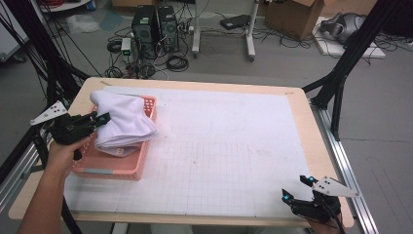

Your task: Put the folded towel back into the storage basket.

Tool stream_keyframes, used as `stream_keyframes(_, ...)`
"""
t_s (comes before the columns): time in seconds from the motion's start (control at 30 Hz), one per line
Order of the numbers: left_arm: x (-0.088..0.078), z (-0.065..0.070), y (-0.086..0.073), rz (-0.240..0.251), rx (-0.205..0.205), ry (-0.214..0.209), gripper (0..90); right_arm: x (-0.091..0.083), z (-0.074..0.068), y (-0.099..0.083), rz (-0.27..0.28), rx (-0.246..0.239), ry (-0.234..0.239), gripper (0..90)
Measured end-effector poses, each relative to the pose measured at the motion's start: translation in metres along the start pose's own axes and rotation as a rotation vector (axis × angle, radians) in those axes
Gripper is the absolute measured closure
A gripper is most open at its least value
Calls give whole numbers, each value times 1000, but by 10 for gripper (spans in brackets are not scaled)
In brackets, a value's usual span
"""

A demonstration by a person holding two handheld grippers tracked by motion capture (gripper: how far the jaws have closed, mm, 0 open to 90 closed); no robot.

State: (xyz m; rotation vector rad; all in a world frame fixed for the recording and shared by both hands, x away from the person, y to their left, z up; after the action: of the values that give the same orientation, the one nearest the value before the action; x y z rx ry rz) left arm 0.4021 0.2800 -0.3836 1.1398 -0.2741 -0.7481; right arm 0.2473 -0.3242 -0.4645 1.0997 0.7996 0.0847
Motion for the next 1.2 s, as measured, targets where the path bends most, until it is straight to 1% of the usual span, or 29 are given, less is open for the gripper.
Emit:
stream_keyframes(0.07, -4, -4, 1, 4, -7, 7, 718, 1, 0, 0, 1, -4, 2, 175)
stream_keyframes(0.17, -10, -10, 2, -3, -3, 19, 718, 1, -1, 0, -3, -5, 3, 175)
stream_keyframes(0.27, -15, -13, 4, 10, -22, 23, 718, 3, -3, 0, -7, -5, 8, 175)
stream_keyframes(0.33, -15, -13, 5, 4, -12, 28, 717, 3, -3, -1, -10, -10, 8, 175)
stream_keyframes(0.37, -15, -13, 4, -12, 1, 44, 718, 3, -3, -1, -10, -10, 8, 175)
stream_keyframes(0.43, -16, -14, 3, -30, 1, 54, 717, 3, -3, -1, -10, -11, 9, 175)
stream_keyframes(0.53, -21, -18, 4, -36, -9, 82, 717, 3, -3, -1, -10, -9, 9, 175)
stream_keyframes(0.63, -29, -25, 5, -27, -37, 117, 717, 3, -3, -1, -8, -6, 9, 175)
stream_keyframes(0.67, -30, -26, 4, -28, -37, 121, 717, 3, -3, 0, -7, -8, 11, 175)
stream_keyframes(0.7, -31, -27, 4, -36, -48, 126, 717, 3, -3, 0, -8, -10, 10, 175)
stream_keyframes(0.73, -31, -27, 3, -47, -47, 128, 716, 4, -4, 0, -7, -14, 12, 175)
stream_keyframes(0.77, -30, -27, 2, -60, -38, 125, 716, 4, -4, 0, -10, -13, 13, 175)
stream_keyframes(0.87, -25, -22, 2, -66, -23, 112, 716, 5, -5, 0, -13, -17, 15, 175)
stream_keyframes(0.93, -20, -18, 2, -73, -16, 96, 717, 6, -6, 1, -11, -15, 17, 175)
stream_keyframes(1.07, -8, -3, 1, -78, -3, 27, 717, 3, -6, 1, -9, -16, 15, 175)
stream_keyframes(1.13, -3, 1, 1, -81, 3, 3, 716, 3, -6, 1, -7, -15, 14, 175)
stream_keyframes(1.2, 3, 2, -2, -93, 1, -4, 714, 4, -6, 0, -8, -16, 15, 175)
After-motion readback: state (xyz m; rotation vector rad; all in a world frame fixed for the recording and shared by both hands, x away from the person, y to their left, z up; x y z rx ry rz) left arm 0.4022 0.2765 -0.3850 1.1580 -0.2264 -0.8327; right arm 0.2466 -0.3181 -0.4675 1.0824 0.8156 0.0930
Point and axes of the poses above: each handheld gripper's, and its own axes: x roughly forward along the jaws, y roughly out of its top, z roughly to its right, the point moved 8 cm from there along x, roughly forward along the jaws, and after that the axes turned 14 degrees about -x, right-handed, at the moved point
